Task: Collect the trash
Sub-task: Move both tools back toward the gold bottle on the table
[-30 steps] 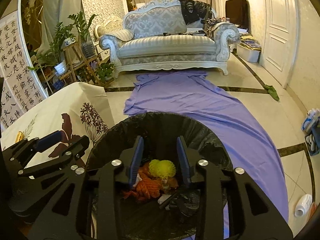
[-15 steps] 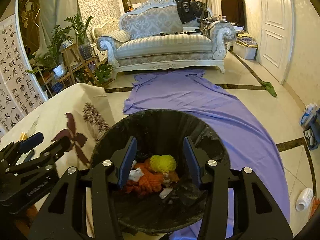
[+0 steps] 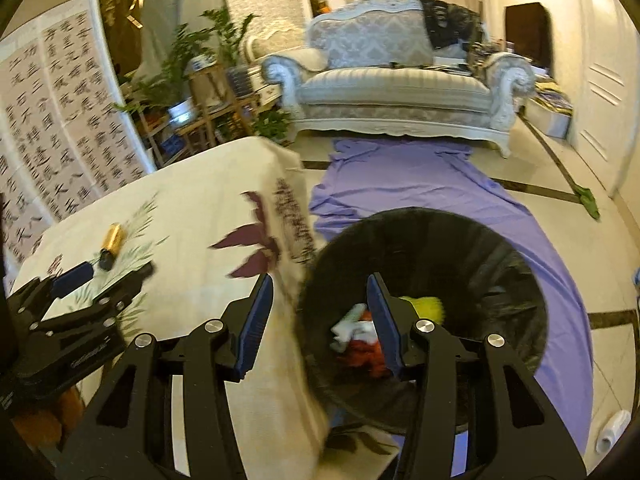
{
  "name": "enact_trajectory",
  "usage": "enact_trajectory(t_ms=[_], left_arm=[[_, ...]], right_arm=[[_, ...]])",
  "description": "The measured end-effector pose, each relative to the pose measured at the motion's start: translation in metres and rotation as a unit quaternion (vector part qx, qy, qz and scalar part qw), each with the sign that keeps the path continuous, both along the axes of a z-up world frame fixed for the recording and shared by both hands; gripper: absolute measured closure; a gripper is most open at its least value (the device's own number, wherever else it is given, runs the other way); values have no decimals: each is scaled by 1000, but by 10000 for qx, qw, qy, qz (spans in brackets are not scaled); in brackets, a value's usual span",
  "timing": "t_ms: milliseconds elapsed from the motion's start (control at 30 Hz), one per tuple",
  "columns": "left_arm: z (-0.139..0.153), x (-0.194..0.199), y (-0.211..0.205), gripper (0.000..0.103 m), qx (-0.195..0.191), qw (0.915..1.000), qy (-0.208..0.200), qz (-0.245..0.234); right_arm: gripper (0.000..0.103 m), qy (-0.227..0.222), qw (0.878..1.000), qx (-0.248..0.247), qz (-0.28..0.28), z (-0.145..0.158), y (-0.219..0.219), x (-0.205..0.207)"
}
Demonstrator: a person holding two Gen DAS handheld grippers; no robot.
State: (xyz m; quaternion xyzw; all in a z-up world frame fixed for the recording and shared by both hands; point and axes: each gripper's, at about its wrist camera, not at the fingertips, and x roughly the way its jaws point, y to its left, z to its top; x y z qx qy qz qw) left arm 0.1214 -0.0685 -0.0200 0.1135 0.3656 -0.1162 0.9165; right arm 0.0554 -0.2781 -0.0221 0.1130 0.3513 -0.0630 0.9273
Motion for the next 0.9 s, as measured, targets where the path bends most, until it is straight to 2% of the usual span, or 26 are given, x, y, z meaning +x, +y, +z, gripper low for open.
enact_trajectory(t_ms=[133,333,467,567,700,767,900], left_arm=[[-8,13,12,29,47,9998,183,48],[-19,23,17,29,-16,9983,532,-237],[-23,26,24,47,-300,9959,762,-372],[-22,25,26,59,-323,9961,727,-392],[-21,23,27,83,-319,9963,657,-447],[-21,20,28,89,-313,9962,648,-494],[-20,15,31,89,-363,9956,665,-548]], right_arm=[[55,74,9997,-25,228,-2,20,8],[55,165,9991,-78,384,-3,36,16],[55,170,9990,-98,400,-2,40,17],[55,180,9990,-109,406,-2,42,17],[55,217,9988,-119,420,-4,44,18],[55,226,9987,-126,431,-4,46,17],[55,220,9986,-144,460,-3,48,15]])
